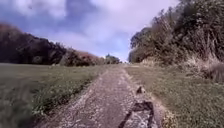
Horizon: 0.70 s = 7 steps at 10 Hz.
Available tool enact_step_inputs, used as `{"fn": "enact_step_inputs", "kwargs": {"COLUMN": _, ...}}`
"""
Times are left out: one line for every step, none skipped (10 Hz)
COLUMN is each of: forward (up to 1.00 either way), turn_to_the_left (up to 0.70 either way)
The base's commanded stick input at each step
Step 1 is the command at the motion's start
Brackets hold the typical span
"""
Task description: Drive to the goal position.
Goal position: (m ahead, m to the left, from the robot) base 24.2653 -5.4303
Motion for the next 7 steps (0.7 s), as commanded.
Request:
{"fn": "enact_step_inputs", "kwargs": {"forward": 0.70, "turn_to_the_left": 0.00}}
{"fn": "enact_step_inputs", "kwargs": {"forward": 0.70, "turn_to_the_left": 0.00}}
{"fn": "enact_step_inputs", "kwargs": {"forward": 0.70, "turn_to_the_left": 0.00}}
{"fn": "enact_step_inputs", "kwargs": {"forward": 0.70, "turn_to_the_left": 0.00}}
{"fn": "enact_step_inputs", "kwargs": {"forward": 0.70, "turn_to_the_left": 0.00}}
{"fn": "enact_step_inputs", "kwargs": {"forward": 0.70, "turn_to_the_left": 0.00}}
{"fn": "enact_step_inputs", "kwargs": {"forward": 0.70, "turn_to_the_left": 0.00}}
